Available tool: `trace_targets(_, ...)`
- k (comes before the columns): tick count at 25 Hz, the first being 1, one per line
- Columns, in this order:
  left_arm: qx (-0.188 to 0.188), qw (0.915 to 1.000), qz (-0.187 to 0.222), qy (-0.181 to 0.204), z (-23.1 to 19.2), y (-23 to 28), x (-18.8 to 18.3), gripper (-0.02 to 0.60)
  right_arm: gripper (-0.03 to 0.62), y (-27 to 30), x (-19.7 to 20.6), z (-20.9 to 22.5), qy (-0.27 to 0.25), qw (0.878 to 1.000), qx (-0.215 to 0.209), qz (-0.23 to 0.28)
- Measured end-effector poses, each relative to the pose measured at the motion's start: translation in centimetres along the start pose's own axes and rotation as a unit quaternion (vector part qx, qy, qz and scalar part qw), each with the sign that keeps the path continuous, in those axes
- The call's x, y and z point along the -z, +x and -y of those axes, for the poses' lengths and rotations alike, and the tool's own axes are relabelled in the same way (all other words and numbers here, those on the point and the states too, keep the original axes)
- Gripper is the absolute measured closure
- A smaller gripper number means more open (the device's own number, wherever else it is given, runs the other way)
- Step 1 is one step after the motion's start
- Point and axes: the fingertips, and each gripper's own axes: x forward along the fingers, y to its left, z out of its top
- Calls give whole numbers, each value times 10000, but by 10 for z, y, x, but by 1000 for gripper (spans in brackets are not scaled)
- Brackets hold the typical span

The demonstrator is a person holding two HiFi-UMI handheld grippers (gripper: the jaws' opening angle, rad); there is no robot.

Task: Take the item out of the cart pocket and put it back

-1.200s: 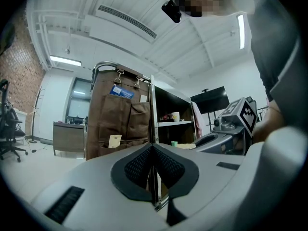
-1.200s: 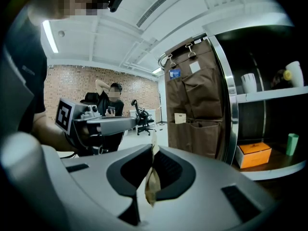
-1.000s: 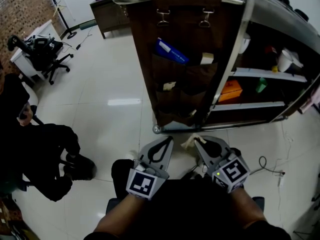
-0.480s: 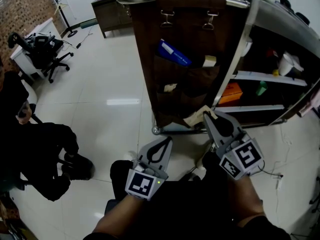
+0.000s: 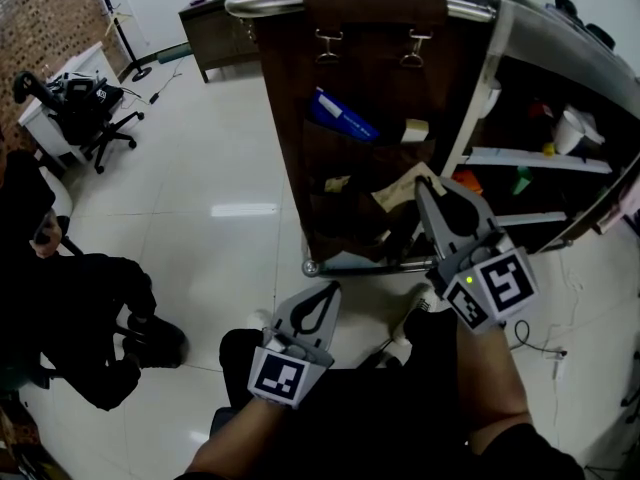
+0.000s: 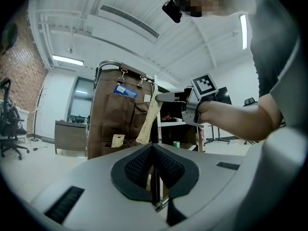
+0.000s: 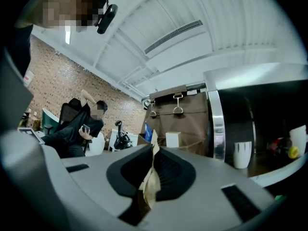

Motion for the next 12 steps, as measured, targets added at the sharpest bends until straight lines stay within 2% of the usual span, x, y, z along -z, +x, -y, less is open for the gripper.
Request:
trace_targets(7,-10,10000,22,2,-1,-1,0,581,568,17,-11,13,-405,9991,121,22)
trace_targets(12,14,10000,-6,10,0,0,0,581,569,36,13,18,-492,9984,105,-243)
